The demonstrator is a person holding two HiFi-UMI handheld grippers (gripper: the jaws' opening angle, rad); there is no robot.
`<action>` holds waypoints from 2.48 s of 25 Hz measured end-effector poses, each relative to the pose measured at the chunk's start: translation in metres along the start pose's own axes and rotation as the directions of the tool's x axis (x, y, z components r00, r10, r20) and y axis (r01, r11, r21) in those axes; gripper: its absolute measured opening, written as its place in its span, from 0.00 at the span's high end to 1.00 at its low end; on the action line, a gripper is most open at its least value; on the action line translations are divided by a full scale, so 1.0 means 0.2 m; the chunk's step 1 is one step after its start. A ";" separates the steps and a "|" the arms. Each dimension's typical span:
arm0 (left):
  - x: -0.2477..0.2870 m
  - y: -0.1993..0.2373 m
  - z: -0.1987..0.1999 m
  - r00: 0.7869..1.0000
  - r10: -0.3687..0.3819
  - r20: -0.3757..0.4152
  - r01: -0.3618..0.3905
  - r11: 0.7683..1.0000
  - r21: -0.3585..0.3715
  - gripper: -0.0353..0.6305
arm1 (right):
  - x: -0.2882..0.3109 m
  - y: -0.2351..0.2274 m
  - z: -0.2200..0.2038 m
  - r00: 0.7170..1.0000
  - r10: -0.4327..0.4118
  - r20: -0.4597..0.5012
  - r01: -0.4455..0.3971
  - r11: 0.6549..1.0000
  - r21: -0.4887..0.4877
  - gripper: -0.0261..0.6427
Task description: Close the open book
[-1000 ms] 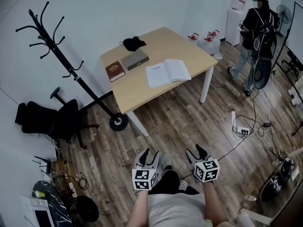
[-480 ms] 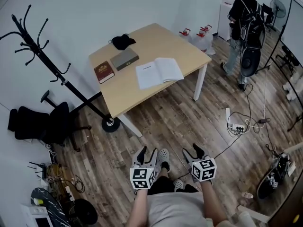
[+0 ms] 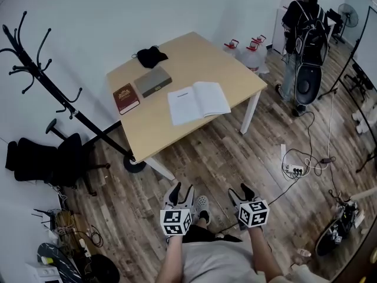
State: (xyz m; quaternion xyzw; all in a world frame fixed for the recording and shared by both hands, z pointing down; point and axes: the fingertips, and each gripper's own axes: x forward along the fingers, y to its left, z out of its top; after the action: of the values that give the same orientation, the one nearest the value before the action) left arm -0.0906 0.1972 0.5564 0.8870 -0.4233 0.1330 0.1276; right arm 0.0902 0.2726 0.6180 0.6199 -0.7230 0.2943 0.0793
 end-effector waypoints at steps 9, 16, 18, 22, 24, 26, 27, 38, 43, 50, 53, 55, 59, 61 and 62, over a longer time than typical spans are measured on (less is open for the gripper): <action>0.40 0.27 0.23 1.000 -0.004 0.001 0.004 1.000 -0.016 0.65 | 0.36 -0.08 0.28 1.000 -0.009 -0.013 0.009 1.000 0.022 0.59; 0.68 0.43 0.38 0.999 -0.035 0.004 0.035 0.999 -0.016 0.66 | 0.56 -0.15 0.46 0.999 -0.051 0.000 0.051 0.998 0.043 0.59; 0.76 0.46 0.41 0.999 -0.045 0.003 0.045 0.999 -0.016 0.67 | 0.60 -0.18 0.50 0.998 -0.066 0.003 0.066 0.997 0.048 0.59; 0.89 0.49 0.45 0.997 -0.076 0.003 0.076 0.997 -0.005 0.67 | 0.68 -0.25 0.56 0.994 -0.105 0.012 0.103 0.992 0.073 0.59; 0.96 0.51 0.47 0.996 -0.091 0.005 0.091 0.996 -0.005 0.68 | 0.72 -0.27 0.59 0.993 -0.120 0.015 0.118 0.990 0.077 0.59; 1.03 0.54 0.50 0.995 -0.104 0.007 0.104 0.995 -0.002 0.68 | 0.78 -0.29 0.63 0.991 -0.134 0.021 0.132 0.988 0.075 0.59; 1.06 0.55 0.51 0.994 -0.111 0.006 0.111 0.994 0.002 0.68 | 0.81 -0.30 0.65 0.989 -0.144 0.027 0.142 0.987 0.077 0.59; 1.19 0.70 0.49 0.991 -0.132 -0.031 0.132 0.991 -0.013 0.68 | 1.02 -0.28 0.72 0.983 -0.182 0.007 0.181 0.980 0.081 0.58; 1.23 0.71 0.44 0.990 -0.133 -0.056 0.131 0.991 -0.033 0.68 | 1.08 -0.28 0.71 0.985 -0.173 -0.024 0.174 0.983 0.057 0.58; 1.34 0.71 0.41 0.989 -0.125 -0.076 0.122 0.992 -0.036 0.68 | 1.18 -0.37 0.80 0.987 -0.162 -0.023 0.163 0.985 0.049 0.58; 1.41 0.75 0.47 0.991 -0.111 -0.071 0.109 0.994 -0.023 0.68 | 1.27 -0.42 0.85 0.988 -0.150 -0.032 0.152 0.987 0.049 0.58; 1.45 0.78 0.49 0.992 -0.098 -0.074 0.097 0.995 -0.019 0.68 | 1.31 -0.44 0.87 0.989 -0.142 -0.047 0.144 0.989 0.039 0.58; 1.56 0.78 0.55 0.993 -0.097 -0.071 0.096 0.995 -0.026 0.68 | 1.39 -0.54 0.97 0.990 -0.135 -0.037 0.137 0.989 0.048 0.58; 1.62 0.76 0.60 0.992 -0.105 -0.068 0.104 0.994 -0.016 0.68 | 1.43 -0.58 1.02 0.991 -0.134 -0.025 0.135 0.989 0.059 0.58; 1.65 0.76 0.62 0.992 -0.107 -0.065 0.106 0.994 -0.015 0.68 | 1.45 -0.59 1.04 0.991 -0.130 -0.023 0.131 0.989 0.062 0.58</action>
State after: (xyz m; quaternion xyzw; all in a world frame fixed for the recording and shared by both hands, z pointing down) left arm 0.0058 -0.1746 0.5718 0.9028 -0.3718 0.1526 0.1533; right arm 0.1903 -0.0900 0.6255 0.6653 -0.6705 0.3170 0.0857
